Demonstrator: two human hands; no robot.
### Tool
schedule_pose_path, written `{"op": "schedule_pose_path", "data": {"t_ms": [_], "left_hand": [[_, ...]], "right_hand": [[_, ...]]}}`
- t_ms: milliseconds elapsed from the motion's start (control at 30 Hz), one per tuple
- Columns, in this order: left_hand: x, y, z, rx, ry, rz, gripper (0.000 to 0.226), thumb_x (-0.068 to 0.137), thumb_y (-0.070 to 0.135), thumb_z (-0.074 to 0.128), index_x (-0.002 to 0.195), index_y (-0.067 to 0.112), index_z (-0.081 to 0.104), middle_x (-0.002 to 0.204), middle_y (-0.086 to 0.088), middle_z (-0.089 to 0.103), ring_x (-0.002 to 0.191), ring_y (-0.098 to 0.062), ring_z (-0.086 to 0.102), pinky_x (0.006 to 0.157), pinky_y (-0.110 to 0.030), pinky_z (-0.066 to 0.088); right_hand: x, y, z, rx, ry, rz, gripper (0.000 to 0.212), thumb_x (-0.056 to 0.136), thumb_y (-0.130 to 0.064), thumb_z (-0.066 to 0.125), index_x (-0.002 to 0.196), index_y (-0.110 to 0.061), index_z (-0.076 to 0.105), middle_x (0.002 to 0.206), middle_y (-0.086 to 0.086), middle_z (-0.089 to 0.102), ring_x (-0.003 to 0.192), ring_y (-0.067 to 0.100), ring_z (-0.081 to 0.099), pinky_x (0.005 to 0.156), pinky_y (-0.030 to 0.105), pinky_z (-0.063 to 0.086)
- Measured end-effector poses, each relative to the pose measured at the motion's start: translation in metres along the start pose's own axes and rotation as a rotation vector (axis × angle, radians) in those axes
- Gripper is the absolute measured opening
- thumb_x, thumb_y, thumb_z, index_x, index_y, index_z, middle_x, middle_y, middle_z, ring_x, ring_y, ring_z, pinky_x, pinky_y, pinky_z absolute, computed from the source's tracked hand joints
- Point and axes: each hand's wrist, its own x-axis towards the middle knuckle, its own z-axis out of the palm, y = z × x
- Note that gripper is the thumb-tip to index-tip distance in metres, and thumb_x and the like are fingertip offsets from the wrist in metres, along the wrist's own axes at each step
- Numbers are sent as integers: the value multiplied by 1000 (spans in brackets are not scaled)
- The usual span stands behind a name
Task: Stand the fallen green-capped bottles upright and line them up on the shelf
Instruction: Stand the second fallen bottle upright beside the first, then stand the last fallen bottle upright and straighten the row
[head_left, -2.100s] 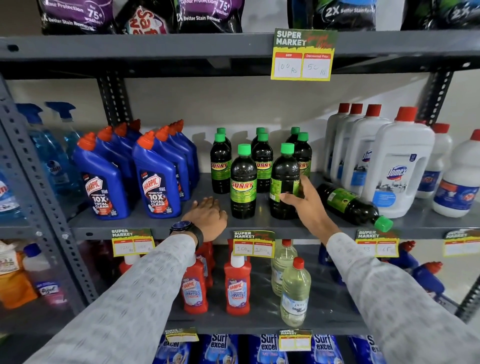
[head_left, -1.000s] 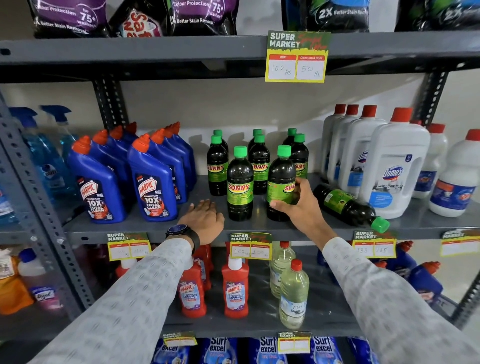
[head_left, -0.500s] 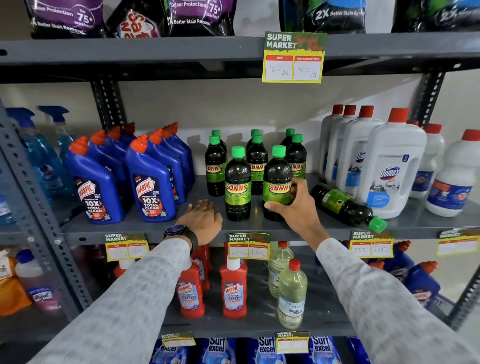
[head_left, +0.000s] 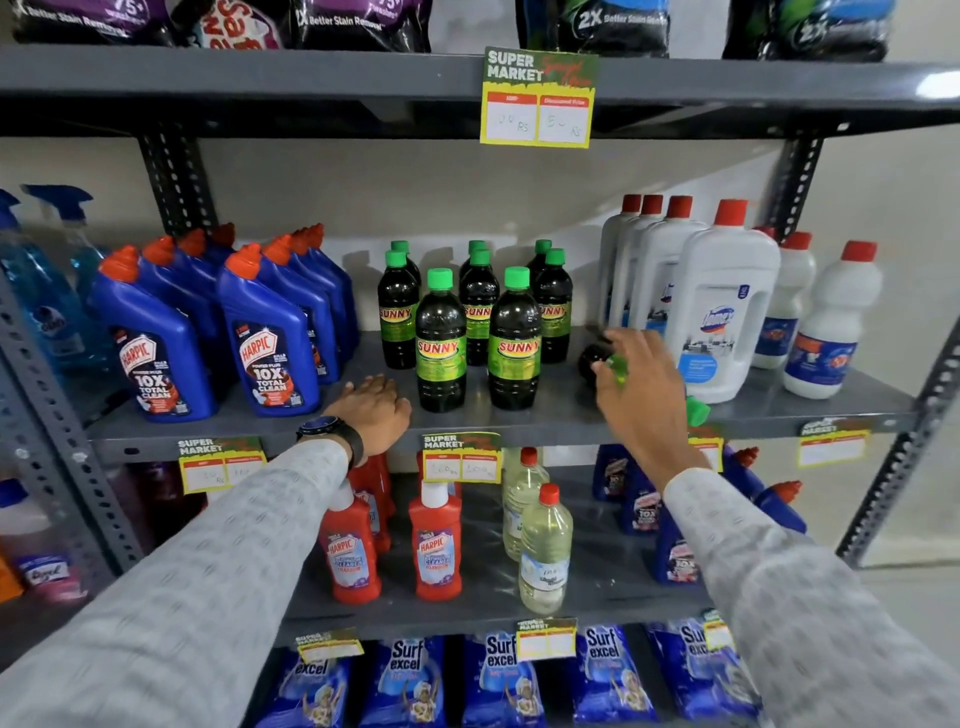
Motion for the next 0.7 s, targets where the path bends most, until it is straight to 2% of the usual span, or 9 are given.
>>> {"op": "schedule_pose_path", "data": {"t_ms": [67, 167, 267, 367, 467, 533, 700], "left_hand": [[3, -2, 1, 10, -13, 9, 65, 100, 40, 17, 153, 3, 25, 165, -18, 19, 153, -29, 17, 122, -50, 11], [3, -3, -1, 0, -25, -9, 66, 98, 41, 16, 152, 3, 28, 164, -18, 23, 152, -28, 21, 122, -50, 11], [1, -1, -3, -4, -27, -15, 64, 99, 40, 17, 150, 3, 30, 163, -18, 25, 151, -29, 23, 122, -51, 12], [-1, 0, -5, -21, -34, -28, 65, 99, 40, 17, 152, 4, 27, 164, -17, 23, 152, -28, 20, 123, -51, 11], [-3, 1, -8, -32, -31, -35, 63, 99, 39, 18, 150, 4, 30, 163, -17, 25, 151, -29, 22, 122, -51, 13], [-4, 3, -9, -38, -19, -36, 63, 99, 39, 18, 150, 4, 30, 163, -17, 25, 151, -29, 22, 122, -51, 13], [-3, 2, -6, -57, -37, -35, 59, 100, 35, 17, 147, 2, 34, 162, -20, 24, 151, -33, 20, 121, -56, 14]], "right_hand": [[-7, 19, -21, -140, 55, 29, 37, 87, -13, 73, 123, -8, 63, 116, 14, 59, 106, 36, 55, 89, 48, 49], [-18, 40, -39, -293, -23, 240, 47, 91, -32, 74, 127, -7, 60, 119, 23, 59, 108, 45, 53, 85, 50, 48], [-24, 50, -42, -194, -185, 445, 53, 96, -49, 65, 130, -9, 54, 114, 21, 65, 103, 43, 60, 77, 45, 44], [-28, 49, -38, 24, -158, 549, 47, 95, -47, 69, 123, -13, 53, 101, 9, 61, 91, 28, 52, 73, 36, 36], [-21, 40, -38, 124, -60, 526, 36, 95, -42, 70, 115, -16, 56, 88, -1, 60, 90, 26, 56, 71, 34, 37], [-4, 32, -45, 107, -28, 439, 31, 95, -43, 70, 111, -18, 59, 82, -3, 60, 85, 25, 57, 69, 34, 37], [68, 3, -61, -6, -69, 218, 31, 93, -49, 69, 99, -19, 61, 78, -3, 60, 74, 23, 53, 66, 33, 38]]}}
